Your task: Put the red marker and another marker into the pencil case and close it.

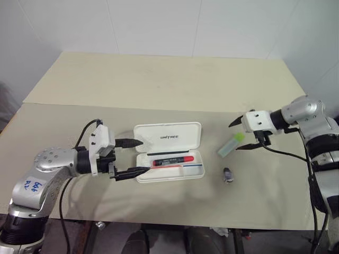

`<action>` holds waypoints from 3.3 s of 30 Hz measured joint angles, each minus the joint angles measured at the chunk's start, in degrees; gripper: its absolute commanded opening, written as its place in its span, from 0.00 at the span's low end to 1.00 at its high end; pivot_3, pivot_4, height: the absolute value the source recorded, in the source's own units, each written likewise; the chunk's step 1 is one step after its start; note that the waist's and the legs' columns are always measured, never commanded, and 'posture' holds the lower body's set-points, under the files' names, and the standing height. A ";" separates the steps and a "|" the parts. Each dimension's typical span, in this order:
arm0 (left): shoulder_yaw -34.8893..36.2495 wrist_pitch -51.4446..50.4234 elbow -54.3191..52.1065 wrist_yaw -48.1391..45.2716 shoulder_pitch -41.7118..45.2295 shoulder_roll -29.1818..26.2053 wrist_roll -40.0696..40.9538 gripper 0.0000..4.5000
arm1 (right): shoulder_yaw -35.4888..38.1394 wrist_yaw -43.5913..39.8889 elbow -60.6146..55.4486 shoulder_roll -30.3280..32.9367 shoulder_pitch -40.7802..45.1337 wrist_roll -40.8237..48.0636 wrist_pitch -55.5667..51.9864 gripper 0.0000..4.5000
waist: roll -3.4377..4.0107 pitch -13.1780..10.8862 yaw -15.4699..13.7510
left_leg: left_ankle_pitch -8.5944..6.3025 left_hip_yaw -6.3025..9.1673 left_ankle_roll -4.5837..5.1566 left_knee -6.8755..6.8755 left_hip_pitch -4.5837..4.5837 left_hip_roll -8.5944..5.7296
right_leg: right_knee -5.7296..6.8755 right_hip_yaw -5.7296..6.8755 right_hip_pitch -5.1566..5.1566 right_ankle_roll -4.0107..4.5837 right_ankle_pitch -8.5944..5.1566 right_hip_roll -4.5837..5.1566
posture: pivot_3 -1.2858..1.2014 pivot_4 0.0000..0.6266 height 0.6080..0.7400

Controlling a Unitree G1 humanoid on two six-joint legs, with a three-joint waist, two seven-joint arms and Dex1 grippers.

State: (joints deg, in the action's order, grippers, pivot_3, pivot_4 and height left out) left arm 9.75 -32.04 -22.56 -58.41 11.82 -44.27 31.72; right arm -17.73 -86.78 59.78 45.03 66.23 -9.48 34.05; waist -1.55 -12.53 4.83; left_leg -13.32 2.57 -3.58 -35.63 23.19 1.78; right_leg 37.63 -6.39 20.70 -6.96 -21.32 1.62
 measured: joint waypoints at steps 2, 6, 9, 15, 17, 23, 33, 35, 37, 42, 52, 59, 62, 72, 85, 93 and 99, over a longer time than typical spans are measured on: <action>0.56 0.00 -0.38 0.50 -1.05 0.00 0.01 0.99 | -0.58 -0.09 1.64 -0.35 0.77 -1.34 1.84 1.00 | 0.00 0.00 0.01 | 0.00 0.01 0.00 0.01 0.00 0.00 | 0.00 0.00 0.00 0.00 0.00 0.00 | 0.52 0.24 1.00; 1.77 -0.08 -2.63 2.00 -2.63 0.01 0.75 0.99 | -2.18 -0.55 3.67 -3.07 1.01 -2.75 4.37 1.00 | 0.01 0.00 0.01 | 0.00 0.00 0.00 -0.01 0.00 0.01 | 0.04 0.00 0.00 0.00 0.00 0.02 | 0.52 0.24 1.00; 3.43 -0.21 -4.10 2.06 -4.89 -0.01 2.62 0.99 | -3.03 -0.69 3.95 -3.74 1.07 -3.99 6.21 1.00 | 0.03 -0.02 0.02 | 0.00 0.01 0.00 0.00 0.00 0.02 | 0.05 0.00 0.01 0.01 0.00 0.02 | 0.52 0.24 1.00; 6.30 0.31 -4.19 0.93 -8.84 -1.00 4.13 1.00 | -5.09 0.91 5.98 -4.25 1.64 -8.16 7.66 0.96 | 0.04 -0.02 0.06 | 0.01 0.01 -0.02 -0.02 -0.02 0.00 | 0.13 0.01 0.02 0.04 -0.02 0.02 | 0.52 0.24 1.00; 7.36 0.62 -4.17 0.96 -9.62 -1.38 4.13 1.00 | -5.12 1.27 6.08 -4.64 2.38 -8.93 8.65 0.87 | 0.04 -0.02 0.16 | 0.01 0.01 -0.02 -0.02 -0.04 -0.01 | 0.14 0.00 0.01 0.04 -0.02 -0.01 | 0.52 0.24 1.00; 8.14 0.95 -4.18 1.39 -10.11 -1.58 4.13 1.00 | -5.61 2.22 6.48 -5.53 2.90 -10.23 10.17 0.39 | 0.05 -0.02 0.13 | 0.01 0.02 -0.03 -0.01 -0.06 0.00 | 0.14 0.01 0.00 0.05 -0.02 0.01 | 0.52 0.24 1.00; 8.14 1.36 -4.18 2.59 -9.97 -1.58 4.12 1.00 | -5.49 2.80 7.15 -6.37 3.43 -10.11 9.27 0.24 | 0.05 -0.03 0.17 | 0.01 0.02 -0.03 -0.01 -0.06 0.01 | 0.16 0.01 0.01 0.05 -0.02 0.00 | 0.52 0.24 1.00; 8.13 1.63 -4.14 2.58 -9.63 -1.58 4.12 1.00 | -4.53 3.50 7.15 -6.56 3.83 -9.65 6.80 0.24 | 0.05 -0.03 0.16 | 0.01 0.02 -0.03 -0.02 -0.06 0.00 | 0.17 0.01 0.01 0.05 -0.02 0.01 | 0.52 0.24 1.00; 8.10 2.08 -3.97 2.50 -9.24 -1.58 4.12 1.00 | -3.96 3.89 7.09 -6.73 4.89 -9.10 3.56 0.24 | 0.06 -0.03 0.19 | 0.02 0.01 -0.03 -0.02 -0.06 0.00 | 0.18 0.00 0.02 0.05 -0.02 0.01 | 0.52 0.24 1.00; 7.50 3.88 -3.51 1.17 -8.32 -1.54 4.12 1.00 | 0.85 0.50 1.36 -7.14 5.37 -2.50 -5.84 0.24 | 0.07 -0.03 0.13 | 0.01 0.02 -0.03 0.02 -0.05 0.01 | 0.16 0.01 0.02 0.06 -0.03 0.00 | 0.52 0.24 1.00; 7.39 10.43 2.94 -3.05 -10.33 -0.69 3.83 1.00 | 3.32 0.01 -26.01 -0.50 -4.24 3.66 -26.02 0.24 | 0.07 -0.04 -0.36 | 0.00 0.03 -0.03 0.08 0.04 0.00 | 0.11 0.03 0.12 0.10 -0.06 0.15 | 0.52 0.24 1.00; 6.44 12.21 5.05 -3.77 -9.16 -0.69 3.61 1.00 | 7.50 0.36 -49.05 5.76 -13.88 9.99 -44.23 0.24 | 0.07 -0.04 -0.23 | 0.00 0.03 -0.03 0.12 0.03 0.03 | 0.11 0.01 0.12 0.12 -0.07 0.12 | 0.52 0.24 1.00; 4.54 12.85 6.25 -4.53 -7.47 -0.67 3.28 1.00 | 9.28 0.58 -59.69 6.78 -18.06 14.76 -53.39 0.24 | 0.07 -0.04 -0.22 | 0.00 0.04 -0.03 0.12 0.03 0.03 | 0.12 0.03 0.12 0.12 -0.07 0.05 | 0.52 0.24 1.00; 2.52 15.42 10.65 -6.82 -4.43 -0.67 1.70 1.00 | 3.69 7.95 -83.36 7.32 -24.34 21.78 -78.61 0.24 | 0.02 -0.01 -0.31 | 0.00 0.05 -0.03 0.12 0.03 0.03 | 0.11 0.00 0.16 0.13 -0.08 0.13 | 0.52 0.24 1.00; 3.18 14.54 4.78 -5.67 -11.09 -0.68 2.25 1.00 | -5.80 12.57 -87.36 -1.53 -17.99 25.34 -84.09 0.24 | -0.04 0.03 -0.30 | 0.00 0.16 -0.03 0.37 0.30 0.07 | 0.14 -0.15 0.67 0.15 -0.09 0.29 | 0.52 0.24 1.00; 8.86 14.38 0.60 -5.48 -19.27 -0.67 4.74 1.00 | -15.74 15.54 -84.03 -7.08 -8.79 21.07 -85.87 0.24 | -0.07 0.05 0.05 | 0.03 0.20 -0.07 0.41 0.26 0.10 | 0.27 -0.17 0.79 0.22 -0.12 0.39 | 0.52 0.24 1.00; 13.06 16.84 1.72 -7.60 -21.96 -0.67 4.99 1.00 | -21.54 18.00 -82.11 -11.14 -4.41 19.43 -90.54 0.24 | -0.11 0.07 -0.21 | 0.04 0.30 -0.05 0.45 0.30 -0.03 | 0.21 -0.06 0.80 0.25 -0.13 0.61 | 0.52 0.24 1.00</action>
State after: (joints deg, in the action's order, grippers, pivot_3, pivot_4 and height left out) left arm 22.81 -15.20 -20.84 -66.02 -10.14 -44.94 36.71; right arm -39.27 -68.78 -22.33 33.89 61.82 9.95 -56.49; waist -1.66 -12.45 4.61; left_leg -13.28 2.87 -3.63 -35.18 23.50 1.75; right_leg 37.84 -6.46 21.50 -6.71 -21.45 2.23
